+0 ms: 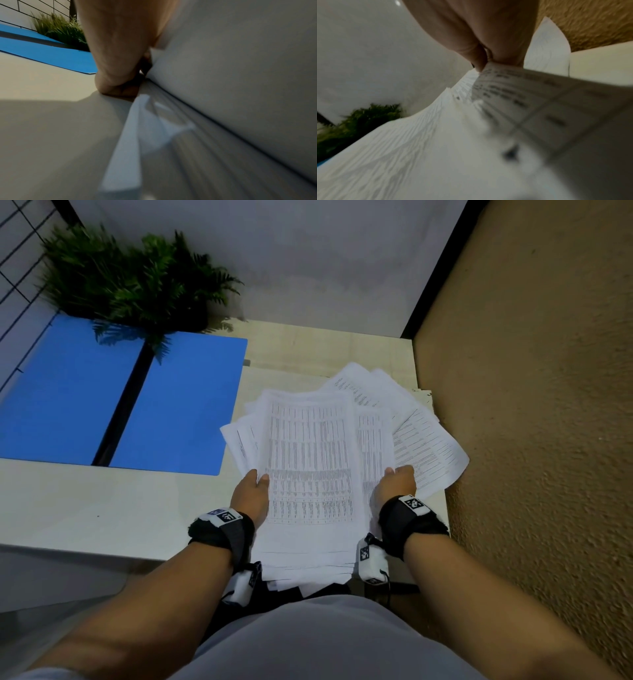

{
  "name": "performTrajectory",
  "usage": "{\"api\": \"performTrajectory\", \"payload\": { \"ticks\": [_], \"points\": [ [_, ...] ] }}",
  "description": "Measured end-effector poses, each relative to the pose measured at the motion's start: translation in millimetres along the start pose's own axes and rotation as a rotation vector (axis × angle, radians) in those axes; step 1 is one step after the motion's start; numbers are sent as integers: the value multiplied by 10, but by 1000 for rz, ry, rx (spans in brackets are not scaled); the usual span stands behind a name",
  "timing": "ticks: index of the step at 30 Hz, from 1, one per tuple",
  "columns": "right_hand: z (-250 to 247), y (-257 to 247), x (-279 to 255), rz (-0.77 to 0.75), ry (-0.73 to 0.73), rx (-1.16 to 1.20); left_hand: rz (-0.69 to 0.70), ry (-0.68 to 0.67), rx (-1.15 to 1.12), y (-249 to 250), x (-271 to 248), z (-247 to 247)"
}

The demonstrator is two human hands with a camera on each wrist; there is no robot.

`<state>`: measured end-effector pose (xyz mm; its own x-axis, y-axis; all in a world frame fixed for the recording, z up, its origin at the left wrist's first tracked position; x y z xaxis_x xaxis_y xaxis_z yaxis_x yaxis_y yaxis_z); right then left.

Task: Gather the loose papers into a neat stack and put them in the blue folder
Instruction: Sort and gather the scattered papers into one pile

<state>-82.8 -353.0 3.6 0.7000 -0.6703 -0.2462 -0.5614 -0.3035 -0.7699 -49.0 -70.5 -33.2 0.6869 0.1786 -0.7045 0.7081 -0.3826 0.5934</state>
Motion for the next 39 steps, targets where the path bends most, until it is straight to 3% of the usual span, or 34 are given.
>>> {"api": "performTrajectory", "payload": {
  "ticks": [3,7,11,15,19,21,24,29,33,35,39],
  "points": [
    [125,84,-10,64,-127,-48,36,-8,112,-25,36,17],
    [284,8,-7,35,-212,-52,38,-39,130,-96,99,49],
    [358,-137,-4,-137,-360,-261,60,-129,-102,-83,61,19],
    [525,-162,29,-209,-432,-438,-75,-164,-339,-1,95,4],
    [571,-200,69,-218,-478,-555,-86,-90,-148,37,131,-21],
    [487,-230,133,-219,-426,-429,-86,-66,-165,-38,200,-42],
    [256,-166,398,-83,-120,-244,-113,-83,-246,-218,339,-66],
    [362,-237,474,149,-164,239,-74,-152,-201,-221,384,-72],
    [374,-294,407,166,-233,163,-97,-182,-180,-228,438,-81],
    [267,-219,382,130,-158,138,-101,-214,-181,-252,501,-86],
    [10,313,261,228,-12,-42,-96,-223,-198,-194,507,-117]
  ]
}}
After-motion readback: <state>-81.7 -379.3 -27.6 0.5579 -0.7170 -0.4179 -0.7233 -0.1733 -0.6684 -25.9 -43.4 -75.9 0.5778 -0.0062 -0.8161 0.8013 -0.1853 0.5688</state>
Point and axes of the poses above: each hand's wrist, its own x-axis towards the middle knuckle, its own z-axis out of the palm, y = z × x, the point moved 5 cm from there along x, towards the middle knuckle, and after that the axes turned 15 degrees about -z, right-handed, at the moved point
